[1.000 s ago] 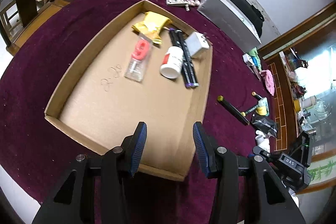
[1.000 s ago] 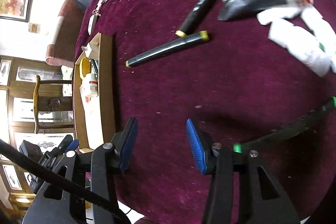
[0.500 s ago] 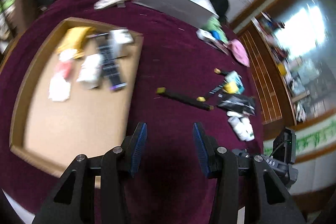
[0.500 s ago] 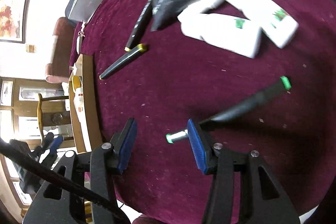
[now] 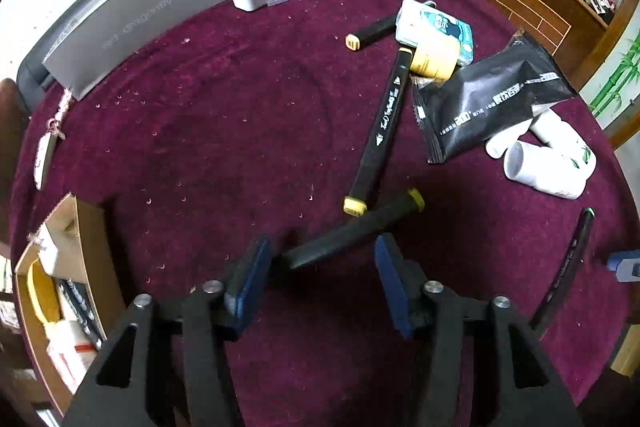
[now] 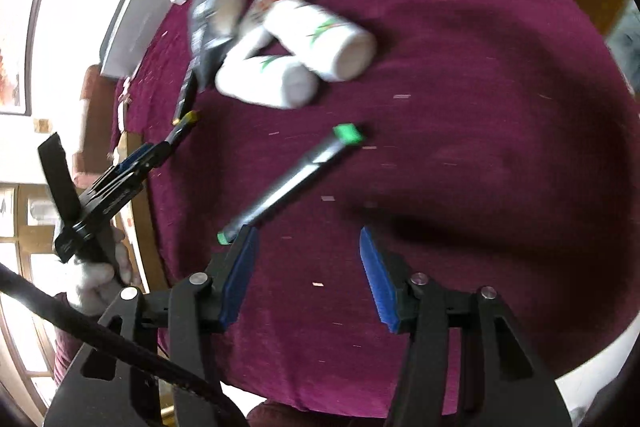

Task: Organize objects
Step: 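Grasp the yellow-capped black marker with the left tool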

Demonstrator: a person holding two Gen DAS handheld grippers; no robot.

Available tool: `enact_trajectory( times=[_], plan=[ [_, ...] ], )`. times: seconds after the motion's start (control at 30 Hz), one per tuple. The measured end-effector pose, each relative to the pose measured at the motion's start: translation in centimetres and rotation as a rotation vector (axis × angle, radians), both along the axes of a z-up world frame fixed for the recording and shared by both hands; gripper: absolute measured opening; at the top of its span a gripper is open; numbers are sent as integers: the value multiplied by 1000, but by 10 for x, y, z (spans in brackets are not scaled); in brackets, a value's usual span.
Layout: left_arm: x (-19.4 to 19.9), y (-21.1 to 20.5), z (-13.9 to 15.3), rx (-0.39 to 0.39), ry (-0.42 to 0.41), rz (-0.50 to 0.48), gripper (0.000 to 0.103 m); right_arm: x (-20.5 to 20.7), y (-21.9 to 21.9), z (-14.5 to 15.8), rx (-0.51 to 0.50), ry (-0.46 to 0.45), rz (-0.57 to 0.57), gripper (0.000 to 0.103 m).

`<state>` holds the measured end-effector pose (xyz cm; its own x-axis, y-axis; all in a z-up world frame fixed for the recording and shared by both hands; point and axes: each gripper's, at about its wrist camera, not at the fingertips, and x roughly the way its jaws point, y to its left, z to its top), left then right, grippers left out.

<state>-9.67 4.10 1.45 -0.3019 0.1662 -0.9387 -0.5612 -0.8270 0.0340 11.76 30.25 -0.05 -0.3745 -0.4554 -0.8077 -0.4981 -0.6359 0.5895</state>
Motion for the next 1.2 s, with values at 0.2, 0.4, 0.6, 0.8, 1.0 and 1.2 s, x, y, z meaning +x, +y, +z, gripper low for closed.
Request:
enact_trajectory(
  times=[0.2,0.4,0.6,0.8,1.0,1.2],
  plan=[
    [34,7,-3,49,-176,-67,47,6,13,-3,-14,-5,-24,52],
    [58,7,0,88,-200,-45,47,-8,3,-1,-24,15,22,52],
    [58,13,-1,75,-104,45,48,-16,-12,-3,-23,2,61,52],
    [72,19,-3,28,-17,44,50,-16,-15,-1,-8,0,68,52],
    [68,-8,4,155,-88,165,11,-15,-20,-1,-6,-3,73,52],
    [82,-48,14,180,-96,252,11,-21,-32,-2,-2,-7,98,52]
  ],
)
